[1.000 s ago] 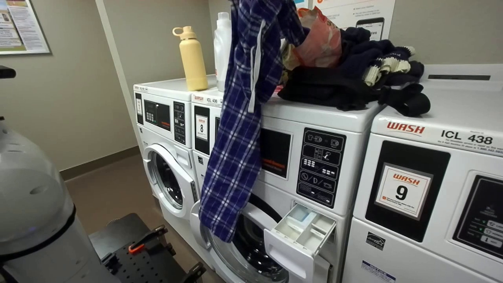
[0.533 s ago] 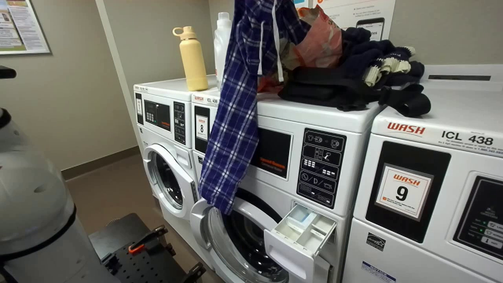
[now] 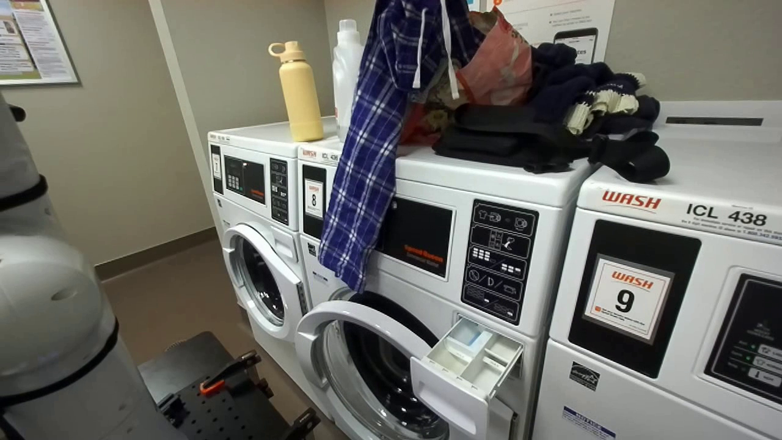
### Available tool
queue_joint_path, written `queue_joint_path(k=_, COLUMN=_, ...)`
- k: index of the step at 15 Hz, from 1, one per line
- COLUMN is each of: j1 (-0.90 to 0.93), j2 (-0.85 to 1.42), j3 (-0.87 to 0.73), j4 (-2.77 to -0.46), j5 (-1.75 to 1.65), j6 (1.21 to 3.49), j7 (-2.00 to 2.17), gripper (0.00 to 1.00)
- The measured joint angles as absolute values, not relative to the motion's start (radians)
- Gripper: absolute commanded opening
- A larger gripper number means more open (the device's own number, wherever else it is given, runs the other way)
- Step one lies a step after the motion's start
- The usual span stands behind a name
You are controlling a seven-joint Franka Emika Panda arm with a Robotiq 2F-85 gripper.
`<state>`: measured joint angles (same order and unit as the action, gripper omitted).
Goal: Put the blue checked shirt in the bag
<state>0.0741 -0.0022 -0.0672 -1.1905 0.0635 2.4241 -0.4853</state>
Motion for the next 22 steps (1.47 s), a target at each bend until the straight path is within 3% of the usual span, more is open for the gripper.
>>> queue_joint_path(k=12, j1=0.065, j2=0.390, j3=-0.058, j4=-0.840, j5=0.039, j6=2.422, j7=-0.464, gripper=0.01)
queue_joint_path(k=22, j1=0.071, j2=0.528, j3=-0.052, j4=-0.641, j5=0.041, j6=2.417, j7=-0.464, gripper=0.01)
